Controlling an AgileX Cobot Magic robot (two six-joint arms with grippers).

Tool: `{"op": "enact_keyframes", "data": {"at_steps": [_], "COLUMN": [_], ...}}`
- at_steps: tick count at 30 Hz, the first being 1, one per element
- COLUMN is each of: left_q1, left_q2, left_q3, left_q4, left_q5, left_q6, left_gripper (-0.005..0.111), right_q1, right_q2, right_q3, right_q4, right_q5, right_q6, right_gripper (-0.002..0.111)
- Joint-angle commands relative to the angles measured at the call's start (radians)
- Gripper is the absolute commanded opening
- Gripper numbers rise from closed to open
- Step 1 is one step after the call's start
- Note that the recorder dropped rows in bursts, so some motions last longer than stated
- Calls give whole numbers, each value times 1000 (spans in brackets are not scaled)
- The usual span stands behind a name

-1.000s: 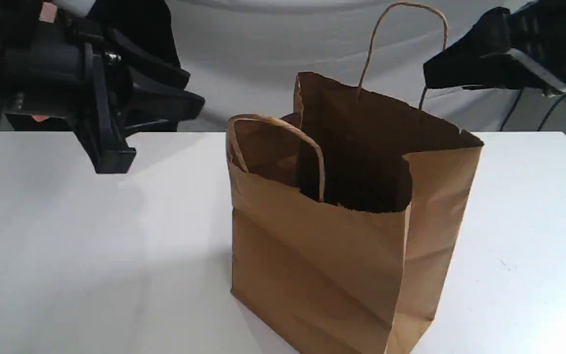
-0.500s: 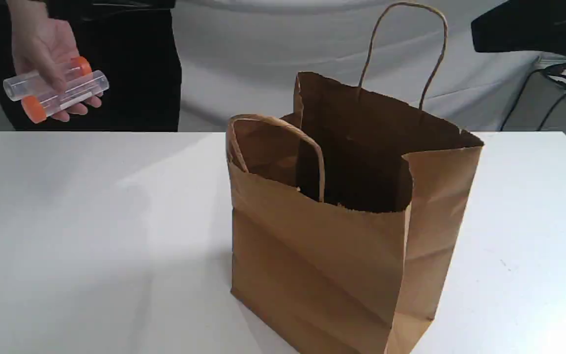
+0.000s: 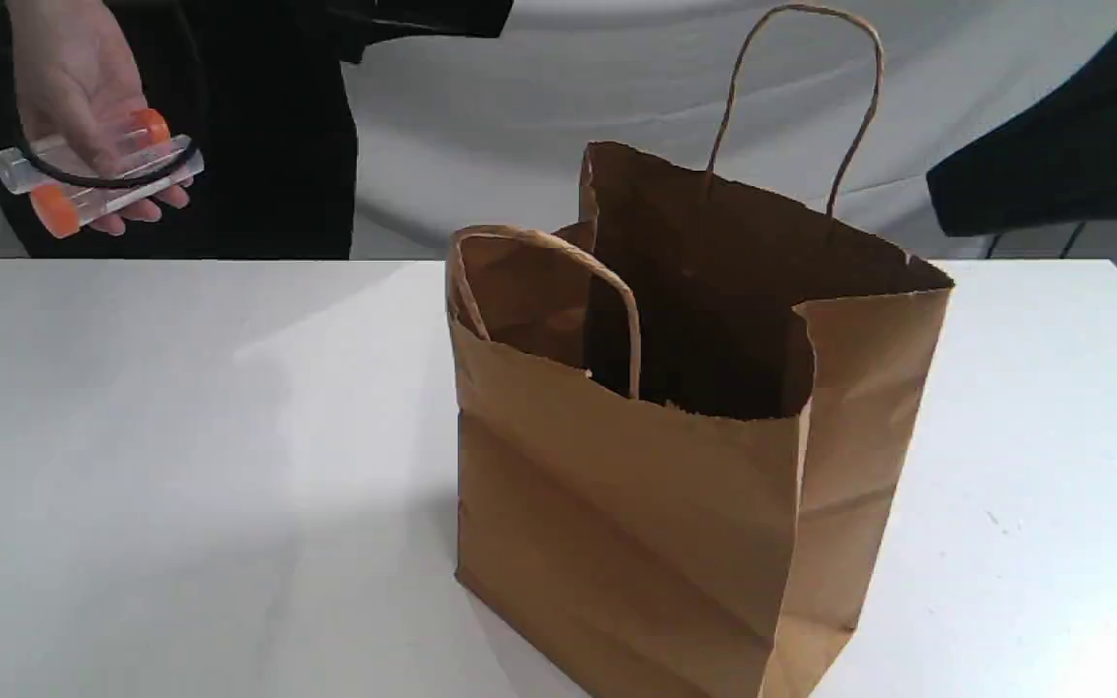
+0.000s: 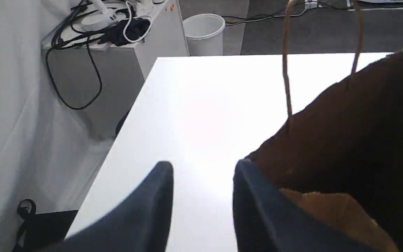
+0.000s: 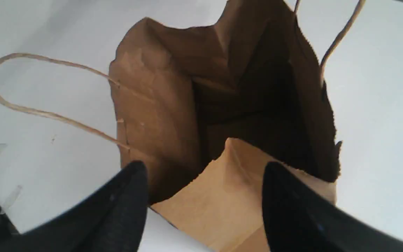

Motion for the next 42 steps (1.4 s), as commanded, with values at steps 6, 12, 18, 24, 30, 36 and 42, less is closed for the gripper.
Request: {"op": "enact_keyframes", "data": {"at_steps": [6,12,18,24,30,36,42], "left_q1": [1,-8,-65,-124,-167,-219,-230], "left_q2": [89,93,95,101,128,166,170], "left_q3": [-10,-10,-26,-79,-79,-79,-79], "left_q4": [-119,-234,-260,-259,-241,-229,-218], "left_q5": [3,3,3,3,3,3,3], "left_q6": [47,47,44,35,12,6,9], "left_gripper": [30,30,30,30,30,30,30], "right_q1": [0,0,0,0,0,0,0], "right_q2": [-4,-2,-2,-2,-5,-5,-5], "right_q3": [-6,-6,-6,-6,-6,-6,-6], "right_q4": [77,76,71,26,-68,-71,-71], "right_q5": [23,19,37,38,38,38,38], "right_q6": [0,0,0,8,54,56,74], "right_gripper": [50,50,50,50,50,50,50]}}
